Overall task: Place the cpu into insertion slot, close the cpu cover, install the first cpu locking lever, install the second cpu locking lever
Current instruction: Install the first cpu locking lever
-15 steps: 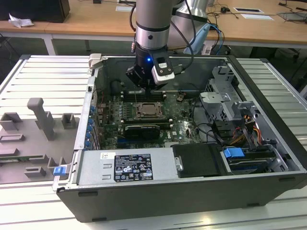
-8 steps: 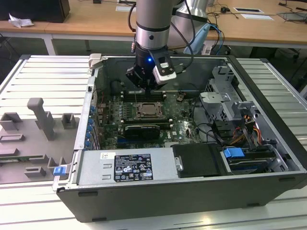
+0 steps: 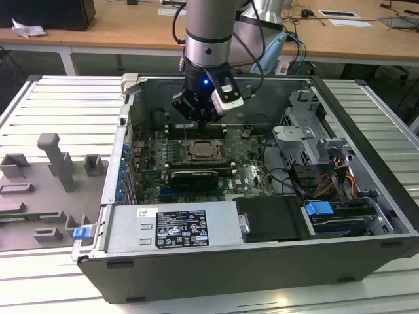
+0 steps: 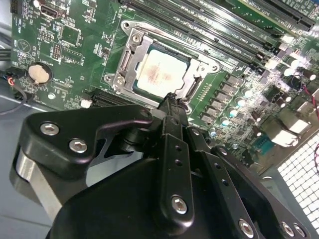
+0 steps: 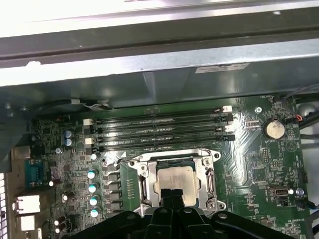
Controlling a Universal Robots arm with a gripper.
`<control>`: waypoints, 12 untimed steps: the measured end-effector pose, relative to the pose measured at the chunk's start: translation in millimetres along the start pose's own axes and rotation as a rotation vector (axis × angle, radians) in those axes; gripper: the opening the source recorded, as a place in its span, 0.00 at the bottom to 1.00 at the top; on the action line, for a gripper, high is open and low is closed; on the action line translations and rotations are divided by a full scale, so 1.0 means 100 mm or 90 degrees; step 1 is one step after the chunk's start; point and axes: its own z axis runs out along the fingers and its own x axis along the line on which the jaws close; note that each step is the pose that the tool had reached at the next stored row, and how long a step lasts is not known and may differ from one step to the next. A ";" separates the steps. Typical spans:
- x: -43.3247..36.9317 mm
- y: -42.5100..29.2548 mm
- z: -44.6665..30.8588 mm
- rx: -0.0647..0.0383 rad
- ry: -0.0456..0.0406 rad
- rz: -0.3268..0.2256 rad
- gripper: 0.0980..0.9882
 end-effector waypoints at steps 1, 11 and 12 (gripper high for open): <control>0.000 0.000 0.000 0.000 0.0002 -0.004 0.01; 0.000 0.000 0.001 0.001 0.0036 -0.059 0.01; 0.000 0.000 0.000 0.001 0.0039 -0.065 0.01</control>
